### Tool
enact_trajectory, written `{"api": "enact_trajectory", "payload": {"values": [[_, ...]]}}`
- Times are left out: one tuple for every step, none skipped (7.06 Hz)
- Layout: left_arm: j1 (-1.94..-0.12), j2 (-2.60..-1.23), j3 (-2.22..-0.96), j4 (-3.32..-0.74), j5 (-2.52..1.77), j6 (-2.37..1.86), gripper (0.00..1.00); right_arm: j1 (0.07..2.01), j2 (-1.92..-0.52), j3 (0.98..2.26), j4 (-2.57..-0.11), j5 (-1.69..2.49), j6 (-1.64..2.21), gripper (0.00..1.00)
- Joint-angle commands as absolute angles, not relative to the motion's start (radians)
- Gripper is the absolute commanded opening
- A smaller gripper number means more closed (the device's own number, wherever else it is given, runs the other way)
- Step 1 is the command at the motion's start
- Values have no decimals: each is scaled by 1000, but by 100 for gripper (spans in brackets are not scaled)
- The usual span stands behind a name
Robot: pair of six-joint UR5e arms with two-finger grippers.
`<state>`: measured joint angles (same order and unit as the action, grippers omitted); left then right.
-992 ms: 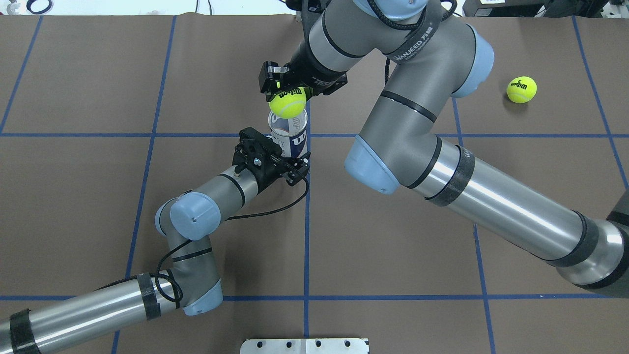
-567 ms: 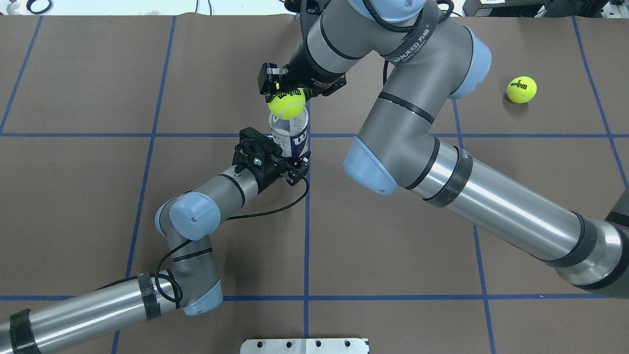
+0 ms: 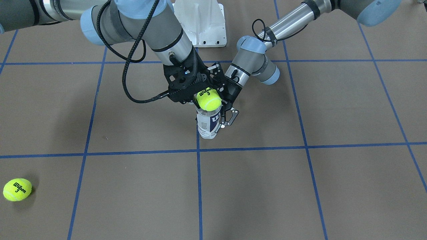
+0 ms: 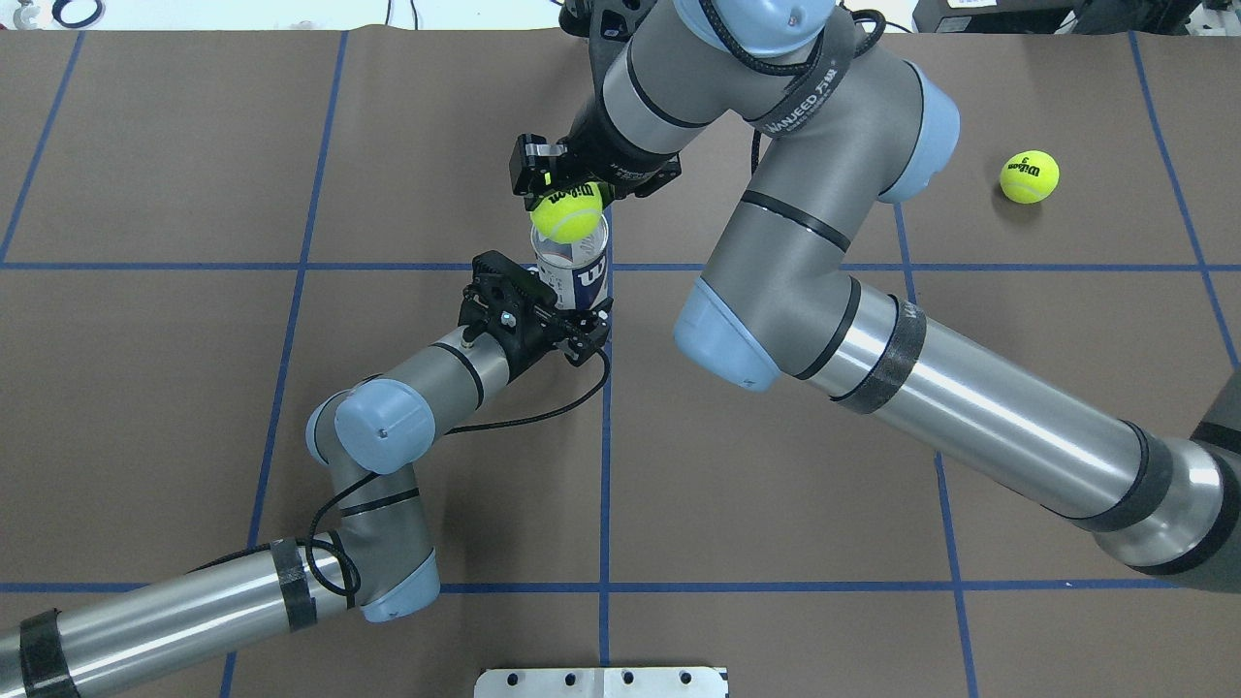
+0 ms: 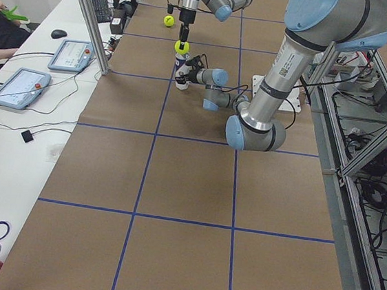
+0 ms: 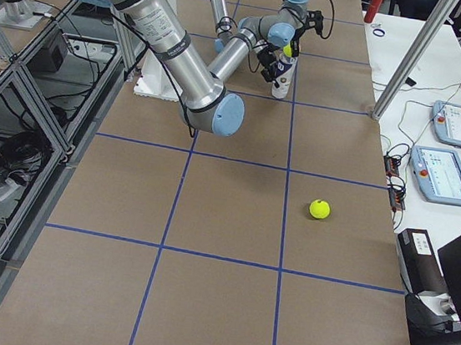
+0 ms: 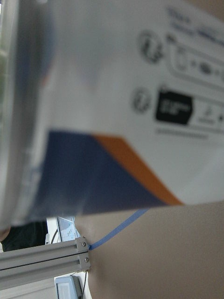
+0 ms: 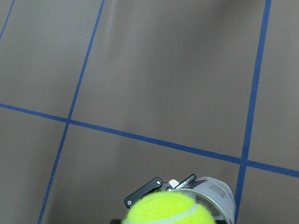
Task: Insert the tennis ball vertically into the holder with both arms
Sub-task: 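Lower the ball into the can and open the right gripper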
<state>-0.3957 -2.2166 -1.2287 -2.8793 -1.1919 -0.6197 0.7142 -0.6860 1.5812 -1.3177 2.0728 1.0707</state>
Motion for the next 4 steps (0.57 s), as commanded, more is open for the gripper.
{"api": "enact_trajectory", "payload": {"values": [[-396,-2217,-1229,-2879,-1192,-620,83,713,-686,1582,-1318,2072,1071,39],[-396,-2217,-1229,-2879,-1192,-620,83,713,-684,1585,-1316,2071,1071,93],[-396,-2217,-1229,-2879,-1192,-620,83,713,-684,1589,-1316,2065,1071,98],[-396,-2218,-1229,-2879,-1192,-620,83,713,-684,1591,-1316,2059,1071,98]]}}
